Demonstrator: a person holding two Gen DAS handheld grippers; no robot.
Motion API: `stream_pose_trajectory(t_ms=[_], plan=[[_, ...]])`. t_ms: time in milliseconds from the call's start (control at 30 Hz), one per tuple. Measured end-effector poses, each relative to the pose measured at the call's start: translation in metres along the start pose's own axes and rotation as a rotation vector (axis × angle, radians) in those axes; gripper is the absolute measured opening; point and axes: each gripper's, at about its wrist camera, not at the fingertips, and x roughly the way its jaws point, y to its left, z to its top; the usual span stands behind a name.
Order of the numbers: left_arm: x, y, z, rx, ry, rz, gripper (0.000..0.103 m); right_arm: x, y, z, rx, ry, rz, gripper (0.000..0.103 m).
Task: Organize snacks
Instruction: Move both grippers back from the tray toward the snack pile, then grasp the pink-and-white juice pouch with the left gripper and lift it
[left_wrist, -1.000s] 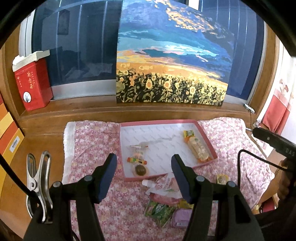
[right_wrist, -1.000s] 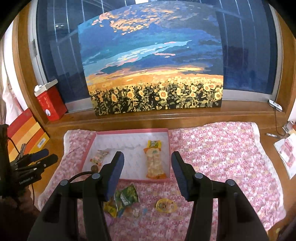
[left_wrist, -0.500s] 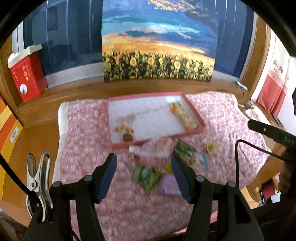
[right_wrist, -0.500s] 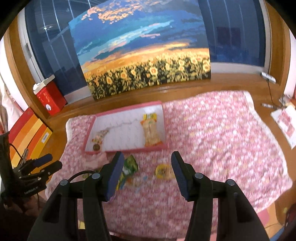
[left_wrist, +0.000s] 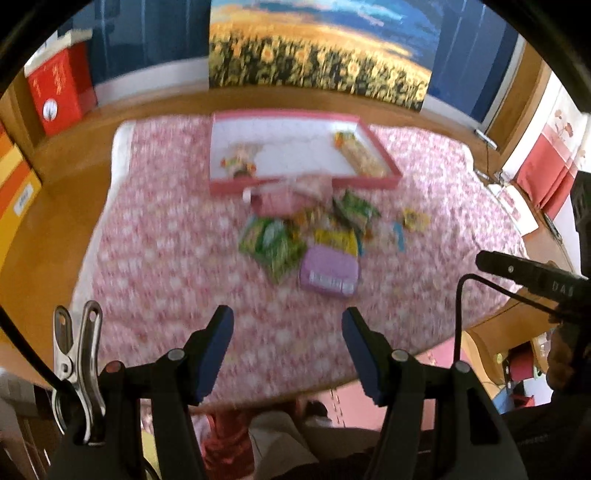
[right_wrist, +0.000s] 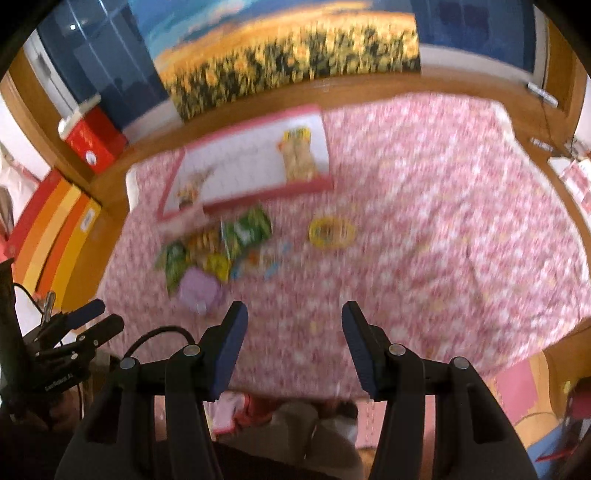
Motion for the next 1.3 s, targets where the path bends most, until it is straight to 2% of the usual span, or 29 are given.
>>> stream_pose_trajectory(t_ms=[100,200,267,367,433,567,600,667,767,833,933,1033,1100,1167,1200,1233,1300], plan=[[0.006,0.003,-0.010,-0.023,0.034,0.003,0.064,0.011,0.001,-0.008,-0.001,0.050,0.006,0.054],[0.008,0.005,-0.012,-0.031,0.040,-0.004,0.064,0.014,0.005,-0.012,-0.013,0.056,0.006,0.054],[0.006,0.004,-0.008,-0.020,0.028,-0.009,0.064,0.012,0.006,-0.012,-0.021,0.051,0.008,0.054],[0.001,0.002,0.007,0.008,-0.030,-0.024,0.065,0.005,0.005,-0.013,-0.010,0.024,-0.004,0.054],[0.000,0.006,0.022,-0.013,-0.056,-0.076,0.068,-0.004,0.000,-0.012,0.011,-0.003,-0.019,0.054],[0.006,0.025,0.063,-0.182,-0.047,-0.236,0.075,-0.017,-0.012,-0.011,0.066,-0.044,-0.053,0.054],[0.009,0.028,0.075,-0.219,-0.042,-0.269,0.080,-0.020,-0.015,-0.011,0.079,-0.055,-0.060,0.054],[0.014,0.032,0.093,-0.267,-0.039,-0.292,0.086,-0.026,-0.020,-0.011,0.104,-0.078,-0.076,0.054],[0.034,0.034,0.120,-0.317,-0.022,-0.265,0.090,-0.036,-0.031,-0.013,0.153,-0.113,-0.097,0.054],[0.056,0.035,0.131,-0.337,0.020,-0.206,0.090,-0.041,-0.038,-0.014,0.188,-0.127,-0.109,0.054],[0.091,0.034,0.138,-0.321,0.123,-0.091,0.091,-0.044,-0.046,-0.016,0.220,-0.142,-0.123,0.054],[0.107,0.028,0.137,-0.307,0.187,-0.067,0.094,-0.047,-0.053,-0.014,0.250,-0.159,-0.136,0.054],[0.115,0.022,0.140,-0.286,0.202,-0.063,0.094,-0.049,-0.057,-0.012,0.263,-0.165,-0.137,0.054],[0.120,0.016,0.142,-0.240,0.211,-0.053,0.093,-0.048,-0.059,-0.009,0.269,-0.167,-0.133,0.054],[0.123,0.015,0.141,-0.227,0.234,-0.046,0.089,-0.047,-0.058,-0.006,0.265,-0.167,-0.129,0.054],[0.123,0.016,0.139,-0.228,0.234,-0.047,0.077,-0.046,-0.057,-0.004,0.258,-0.169,-0.128,0.054],[0.111,0.017,0.138,-0.205,0.209,-0.067,0.075,-0.045,-0.053,0.002,0.233,-0.175,-0.127,0.054]])
